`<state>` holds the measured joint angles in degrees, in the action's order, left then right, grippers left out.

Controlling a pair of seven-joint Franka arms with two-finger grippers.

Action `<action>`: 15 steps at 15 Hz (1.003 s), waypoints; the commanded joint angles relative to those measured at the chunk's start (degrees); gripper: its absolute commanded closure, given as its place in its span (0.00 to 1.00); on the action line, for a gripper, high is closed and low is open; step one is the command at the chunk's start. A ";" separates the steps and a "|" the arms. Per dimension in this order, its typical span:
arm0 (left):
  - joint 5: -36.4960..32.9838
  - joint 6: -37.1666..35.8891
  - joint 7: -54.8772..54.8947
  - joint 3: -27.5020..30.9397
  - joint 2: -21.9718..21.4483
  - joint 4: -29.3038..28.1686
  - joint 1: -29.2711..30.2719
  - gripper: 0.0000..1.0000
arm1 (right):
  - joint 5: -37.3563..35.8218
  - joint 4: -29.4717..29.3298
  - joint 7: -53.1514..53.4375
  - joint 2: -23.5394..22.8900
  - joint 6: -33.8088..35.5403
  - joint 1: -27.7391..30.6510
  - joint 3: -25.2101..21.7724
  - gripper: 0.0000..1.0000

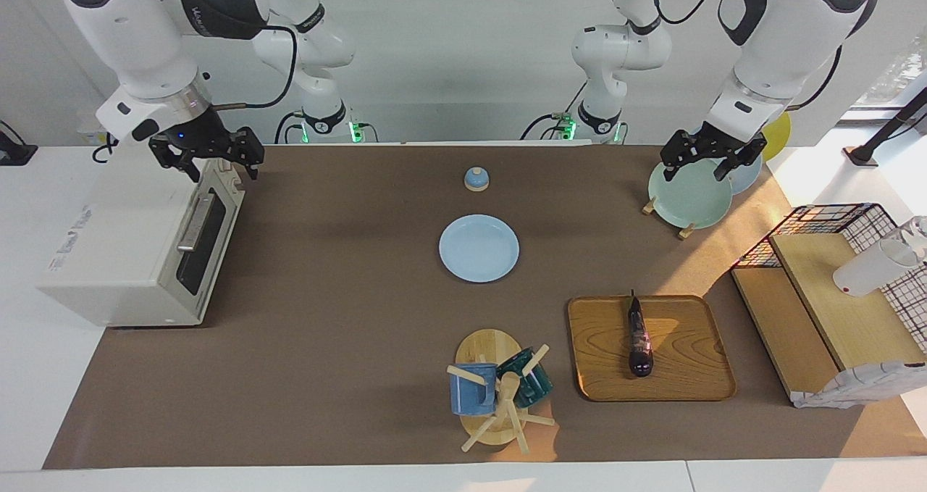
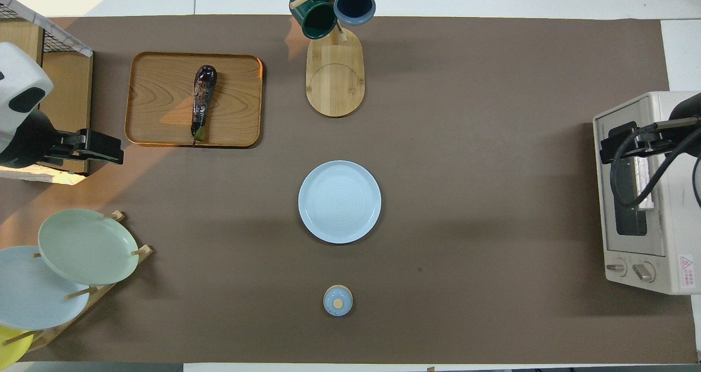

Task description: Put eggplant into oven

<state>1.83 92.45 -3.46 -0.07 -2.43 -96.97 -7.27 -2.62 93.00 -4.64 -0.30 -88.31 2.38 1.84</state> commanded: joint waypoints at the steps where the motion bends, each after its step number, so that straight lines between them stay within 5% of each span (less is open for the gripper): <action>1: 0.72 -0.25 0.82 0.34 0.06 0.73 -0.12 0.00 | 0.78 2.70 -2.56 1.79 -1.51 0.44 -0.08 0.32; 3: 1.51 -0.25 0.74 0.42 0.06 0.81 -0.12 0.00 | 0.51 3.24 -4.49 1.97 -1.60 1.40 -0.09 0.89; 4: 1.86 -0.25 0.74 0.42 0.06 0.81 -0.03 0.00 | 0.42 4.46 -7.28 2.14 -2.64 1.75 -0.09 1.00; 6: 1.95 -0.26 0.65 0.42 0.15 0.81 -0.03 0.00 | 0.25 7.10 -11.52 3.55 -4.58 1.93 -0.26 1.00; 15: 1.43 -0.26 1.26 0.51 0.06 0.81 -0.29 0.00 | -10.03 17.74 -0.46 4.52 -15.74 4.74 -0.35 1.00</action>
<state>2.69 92.45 -3.23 0.04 -2.43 -96.93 -7.23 -11.05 107.37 -6.35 2.51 -101.54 5.82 0.88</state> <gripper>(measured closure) 0.000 0.991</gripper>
